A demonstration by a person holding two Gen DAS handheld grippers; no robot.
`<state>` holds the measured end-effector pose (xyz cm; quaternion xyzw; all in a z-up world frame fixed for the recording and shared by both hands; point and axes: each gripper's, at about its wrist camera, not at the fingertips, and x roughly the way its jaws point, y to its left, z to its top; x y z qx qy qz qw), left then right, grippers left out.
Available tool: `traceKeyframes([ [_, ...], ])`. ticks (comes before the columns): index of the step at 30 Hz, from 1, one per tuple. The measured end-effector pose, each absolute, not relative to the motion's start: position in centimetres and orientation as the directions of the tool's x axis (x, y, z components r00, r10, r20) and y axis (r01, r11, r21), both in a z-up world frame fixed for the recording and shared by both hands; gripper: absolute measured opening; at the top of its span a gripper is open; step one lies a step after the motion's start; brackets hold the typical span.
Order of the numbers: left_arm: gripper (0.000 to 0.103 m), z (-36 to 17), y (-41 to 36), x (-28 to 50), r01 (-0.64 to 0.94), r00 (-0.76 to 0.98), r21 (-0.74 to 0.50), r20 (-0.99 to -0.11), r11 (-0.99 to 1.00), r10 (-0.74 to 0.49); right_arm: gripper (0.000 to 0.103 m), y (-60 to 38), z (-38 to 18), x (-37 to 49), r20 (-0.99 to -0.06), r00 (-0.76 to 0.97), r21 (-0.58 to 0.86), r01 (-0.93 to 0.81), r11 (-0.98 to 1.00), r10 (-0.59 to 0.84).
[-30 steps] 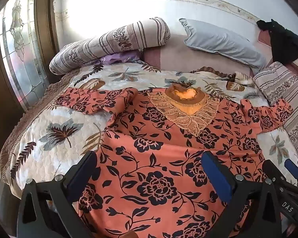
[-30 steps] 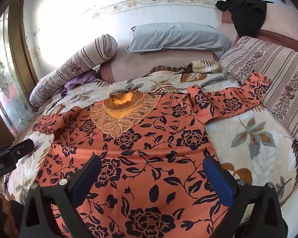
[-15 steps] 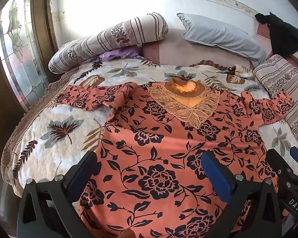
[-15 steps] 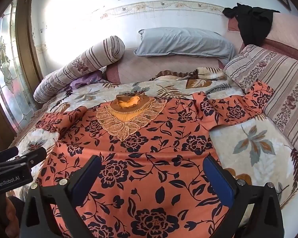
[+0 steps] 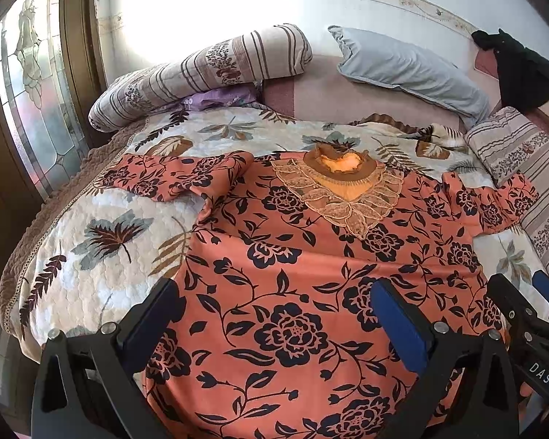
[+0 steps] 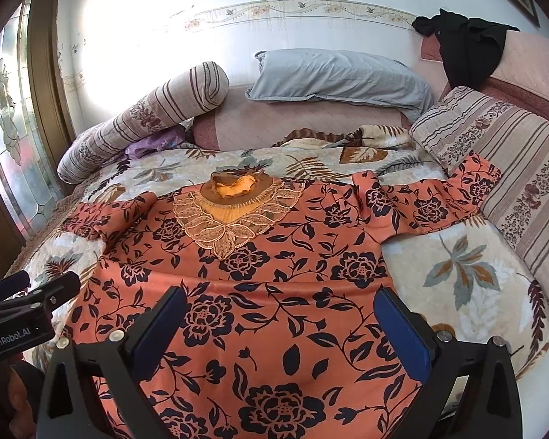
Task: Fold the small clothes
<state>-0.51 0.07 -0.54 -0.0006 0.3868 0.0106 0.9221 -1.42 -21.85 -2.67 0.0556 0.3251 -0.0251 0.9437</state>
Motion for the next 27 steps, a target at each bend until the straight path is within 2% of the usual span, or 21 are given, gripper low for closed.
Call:
traceKeyframes([
  [27,0.103,-1.2,0.6,0.1,-0.024,0.695,-0.006,-0.719,1.0,0.012,0.103,-20.9,-2.2,-0.3,-0.614,0.789,0.089,0.065,0.994,0.003],
])
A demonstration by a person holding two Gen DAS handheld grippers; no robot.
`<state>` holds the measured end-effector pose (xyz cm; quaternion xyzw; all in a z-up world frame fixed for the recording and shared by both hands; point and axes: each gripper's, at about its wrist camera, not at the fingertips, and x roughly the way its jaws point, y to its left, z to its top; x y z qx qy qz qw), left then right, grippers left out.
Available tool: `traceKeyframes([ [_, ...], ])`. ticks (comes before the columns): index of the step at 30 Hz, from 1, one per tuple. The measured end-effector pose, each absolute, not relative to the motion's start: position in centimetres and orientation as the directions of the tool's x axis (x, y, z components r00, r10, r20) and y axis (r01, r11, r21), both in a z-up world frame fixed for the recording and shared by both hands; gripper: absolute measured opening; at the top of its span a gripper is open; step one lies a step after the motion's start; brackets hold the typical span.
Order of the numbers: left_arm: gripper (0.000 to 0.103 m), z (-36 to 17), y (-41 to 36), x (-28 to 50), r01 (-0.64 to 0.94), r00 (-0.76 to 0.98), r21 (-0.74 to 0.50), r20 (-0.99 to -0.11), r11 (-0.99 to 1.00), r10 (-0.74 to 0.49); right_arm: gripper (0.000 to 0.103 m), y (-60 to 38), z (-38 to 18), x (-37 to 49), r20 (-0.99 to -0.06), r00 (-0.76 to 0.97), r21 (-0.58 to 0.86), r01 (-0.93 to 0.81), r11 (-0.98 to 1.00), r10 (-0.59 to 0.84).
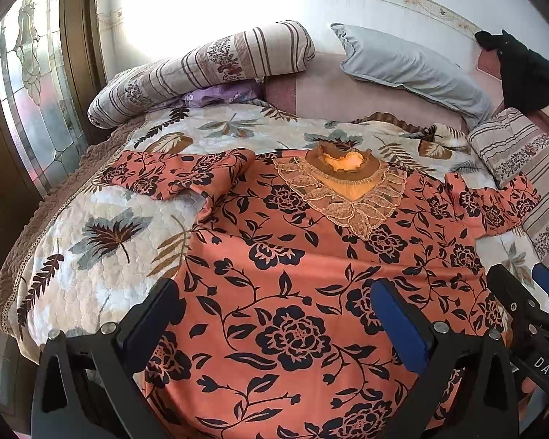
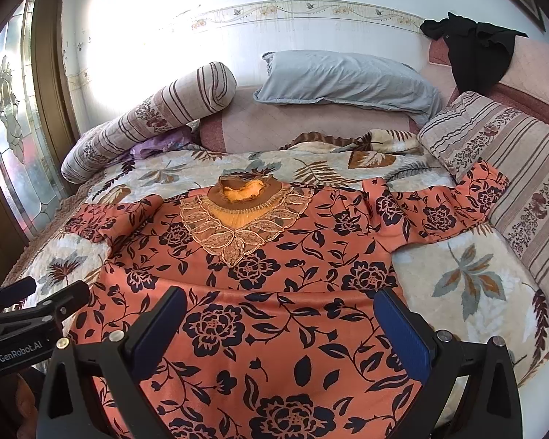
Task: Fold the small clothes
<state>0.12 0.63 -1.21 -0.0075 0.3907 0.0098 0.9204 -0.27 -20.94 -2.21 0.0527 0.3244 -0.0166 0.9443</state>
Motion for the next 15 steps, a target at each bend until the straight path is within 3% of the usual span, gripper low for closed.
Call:
traceKeyframes([
  [15,0.103,-1.4,0.88,0.3,-0.026,0.689,-0.012,-0.724,1.0,0.009,0.103,-20.73,-2.26,0.1,-0.618,0.786,0.087,0.066,0.994,0.002],
])
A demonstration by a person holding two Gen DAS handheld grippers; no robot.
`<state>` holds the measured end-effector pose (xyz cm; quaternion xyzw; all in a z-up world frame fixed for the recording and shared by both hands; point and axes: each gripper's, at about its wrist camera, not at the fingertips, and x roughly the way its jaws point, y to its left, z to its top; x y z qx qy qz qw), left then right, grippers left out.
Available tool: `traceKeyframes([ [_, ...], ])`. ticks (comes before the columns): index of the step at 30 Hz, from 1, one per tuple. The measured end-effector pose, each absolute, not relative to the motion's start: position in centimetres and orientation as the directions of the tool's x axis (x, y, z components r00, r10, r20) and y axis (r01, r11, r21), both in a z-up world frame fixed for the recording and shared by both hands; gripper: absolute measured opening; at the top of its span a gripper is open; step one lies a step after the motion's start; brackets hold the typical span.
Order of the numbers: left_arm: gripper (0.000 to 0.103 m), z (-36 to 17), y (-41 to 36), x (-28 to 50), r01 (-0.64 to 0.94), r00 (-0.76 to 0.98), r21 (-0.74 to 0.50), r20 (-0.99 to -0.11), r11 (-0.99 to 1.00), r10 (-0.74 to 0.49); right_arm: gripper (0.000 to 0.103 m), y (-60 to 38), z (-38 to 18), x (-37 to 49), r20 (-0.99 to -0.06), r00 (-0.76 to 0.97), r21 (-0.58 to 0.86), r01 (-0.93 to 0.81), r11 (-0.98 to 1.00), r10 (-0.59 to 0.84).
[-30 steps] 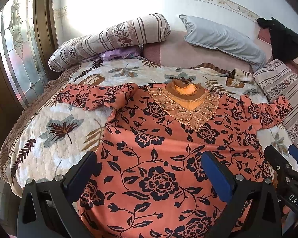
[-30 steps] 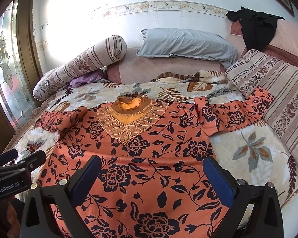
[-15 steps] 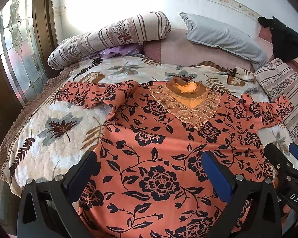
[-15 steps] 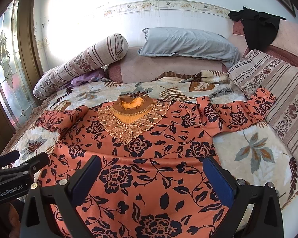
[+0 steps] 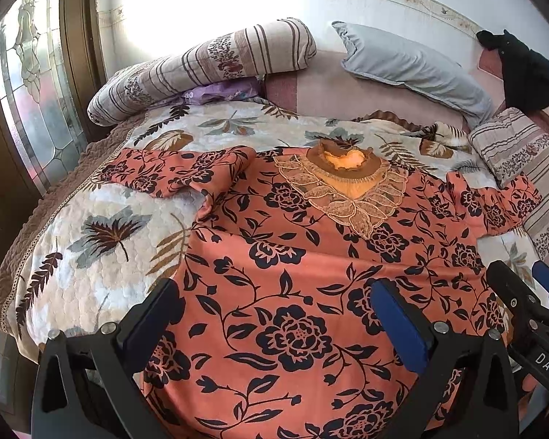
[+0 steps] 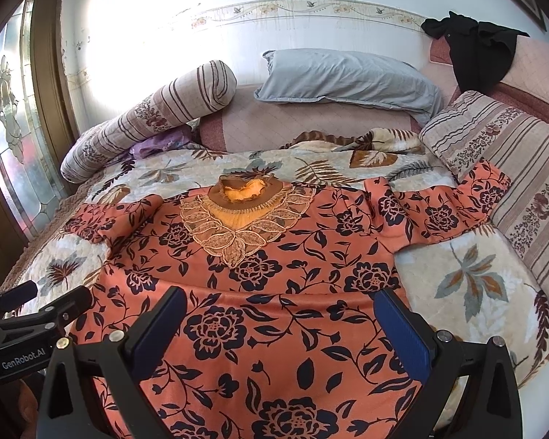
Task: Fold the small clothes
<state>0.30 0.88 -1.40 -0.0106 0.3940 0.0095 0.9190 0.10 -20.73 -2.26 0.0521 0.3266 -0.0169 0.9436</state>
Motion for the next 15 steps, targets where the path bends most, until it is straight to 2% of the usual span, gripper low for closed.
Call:
traceKeyframes([
  [15,0.103,-1.51,0.82,0.61,-0.026,0.685,-0.011,-0.729,1.0,0.01,0.103,-20.35,-2.3,0.47,-0.622,0.783,0.082,0.062,0.995,0.002],
])
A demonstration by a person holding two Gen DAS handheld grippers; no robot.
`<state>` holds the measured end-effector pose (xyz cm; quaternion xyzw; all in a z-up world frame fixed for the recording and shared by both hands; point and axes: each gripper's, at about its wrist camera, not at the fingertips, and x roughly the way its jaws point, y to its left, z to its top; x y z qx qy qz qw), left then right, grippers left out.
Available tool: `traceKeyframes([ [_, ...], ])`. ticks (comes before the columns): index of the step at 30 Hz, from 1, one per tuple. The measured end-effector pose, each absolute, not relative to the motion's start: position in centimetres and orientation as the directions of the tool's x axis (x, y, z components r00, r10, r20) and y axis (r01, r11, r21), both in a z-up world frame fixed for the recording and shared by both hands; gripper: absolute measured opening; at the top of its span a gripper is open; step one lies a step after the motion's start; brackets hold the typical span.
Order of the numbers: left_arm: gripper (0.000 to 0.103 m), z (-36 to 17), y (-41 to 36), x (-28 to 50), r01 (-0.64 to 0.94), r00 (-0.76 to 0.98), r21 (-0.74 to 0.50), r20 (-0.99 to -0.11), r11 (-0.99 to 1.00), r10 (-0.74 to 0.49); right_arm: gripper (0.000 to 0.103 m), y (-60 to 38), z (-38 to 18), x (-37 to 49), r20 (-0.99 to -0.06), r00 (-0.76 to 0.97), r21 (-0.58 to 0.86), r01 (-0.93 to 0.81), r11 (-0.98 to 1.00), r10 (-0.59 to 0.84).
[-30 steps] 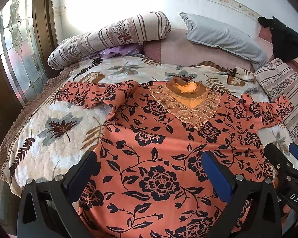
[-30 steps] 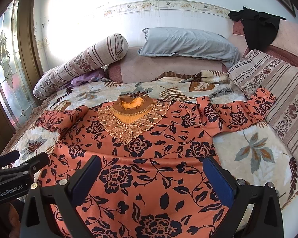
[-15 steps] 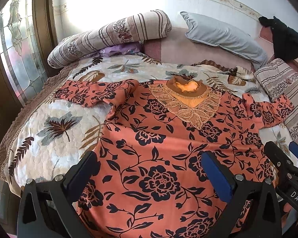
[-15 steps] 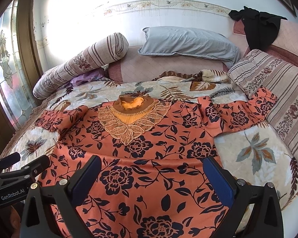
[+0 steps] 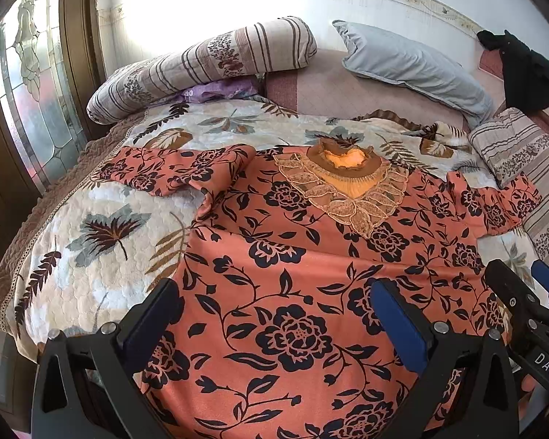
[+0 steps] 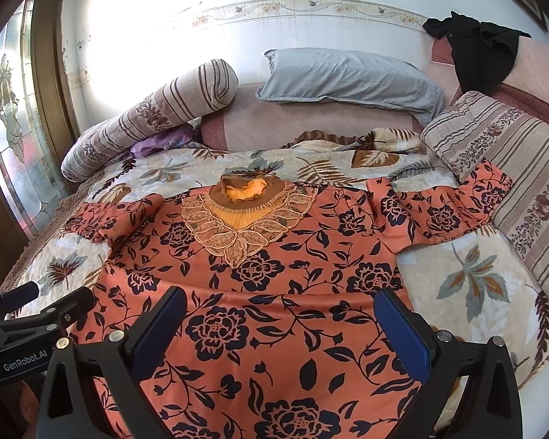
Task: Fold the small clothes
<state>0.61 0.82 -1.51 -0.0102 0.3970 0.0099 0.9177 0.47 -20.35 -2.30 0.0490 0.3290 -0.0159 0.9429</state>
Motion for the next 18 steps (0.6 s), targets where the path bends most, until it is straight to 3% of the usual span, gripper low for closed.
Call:
traceKeyframes([
  [18,0.103,-1.87,1.25,0.96,-0.03,0.677,-0.026,-0.736,0.999,0.001,0.103,-20.06,-2.48,0.85,-0.63,0.776,0.07,0.06,0.996,-0.003],
])
